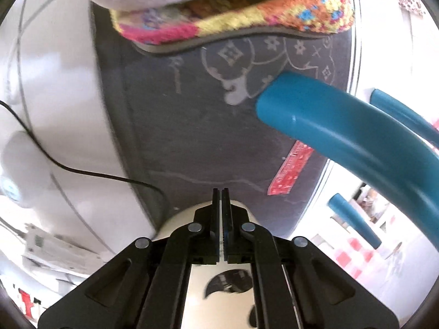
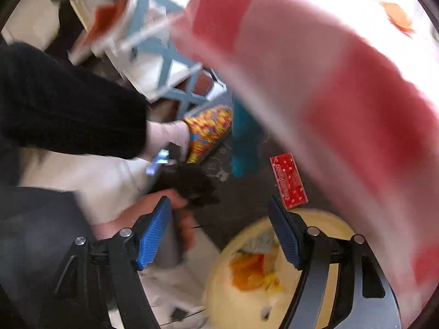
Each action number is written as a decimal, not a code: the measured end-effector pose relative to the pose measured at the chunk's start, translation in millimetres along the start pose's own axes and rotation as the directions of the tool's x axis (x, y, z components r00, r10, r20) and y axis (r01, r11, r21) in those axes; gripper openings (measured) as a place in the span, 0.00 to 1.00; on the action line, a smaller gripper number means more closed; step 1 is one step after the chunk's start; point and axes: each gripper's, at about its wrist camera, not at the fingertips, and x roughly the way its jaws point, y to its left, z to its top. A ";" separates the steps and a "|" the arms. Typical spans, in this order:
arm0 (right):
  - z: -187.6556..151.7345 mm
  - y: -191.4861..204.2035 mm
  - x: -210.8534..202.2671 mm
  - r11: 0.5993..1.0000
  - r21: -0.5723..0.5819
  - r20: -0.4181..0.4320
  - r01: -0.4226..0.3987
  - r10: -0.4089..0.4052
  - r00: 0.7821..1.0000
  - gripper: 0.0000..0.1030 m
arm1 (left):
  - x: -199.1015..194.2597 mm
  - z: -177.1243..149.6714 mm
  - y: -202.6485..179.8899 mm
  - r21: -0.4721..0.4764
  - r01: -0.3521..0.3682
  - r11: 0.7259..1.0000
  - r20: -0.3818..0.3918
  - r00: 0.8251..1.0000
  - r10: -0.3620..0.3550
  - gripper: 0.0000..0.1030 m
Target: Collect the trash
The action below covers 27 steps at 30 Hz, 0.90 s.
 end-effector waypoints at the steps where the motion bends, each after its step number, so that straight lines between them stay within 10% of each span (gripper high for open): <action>1: 4.4 2.5 20.7 0.999 -0.044 -0.021 0.031 -0.032 0.999 0.68 | -2.1 1.0 3.4 -0.002 -0.007 1.000 0.009 1.000 0.007 0.00; 8: -16.0 -9.9 127.3 0.938 -0.297 -0.256 0.178 -0.258 0.932 0.69 | 8.6 16.1 20.6 -0.027 -0.061 0.998 0.070 0.996 0.062 0.01; 11: -26.1 -21.8 129.9 0.964 -0.245 -0.383 0.108 -0.198 0.902 0.69 | 15.7 20.7 23.9 -0.036 -0.069 0.997 0.074 0.995 0.072 0.03; 15: -35.8 -21.3 146.5 0.948 -0.318 -0.608 0.015 -0.216 0.764 0.80 | 25.4 18.4 15.2 -0.011 -0.088 0.996 0.072 0.994 0.088 0.04; 18: -40.2 -16.0 170.1 0.868 -0.496 -0.648 0.006 -0.375 0.663 0.81 | 34.5 21.7 12.4 -0.010 -0.089 0.996 0.082 0.993 0.089 0.05; 24: -41.6 6.1 217.9 0.678 -0.730 -0.597 -0.086 -0.572 0.562 0.81 | 36.1 31.4 12.9 -0.029 -0.100 0.995 0.127 0.987 0.102 0.05; 27: -30.9 10.8 222.4 0.579 -0.813 -0.497 -0.061 -0.635 0.591 0.82 | 35.3 33.6 14.2 -0.031 -0.129 0.991 0.140 0.981 0.132 0.05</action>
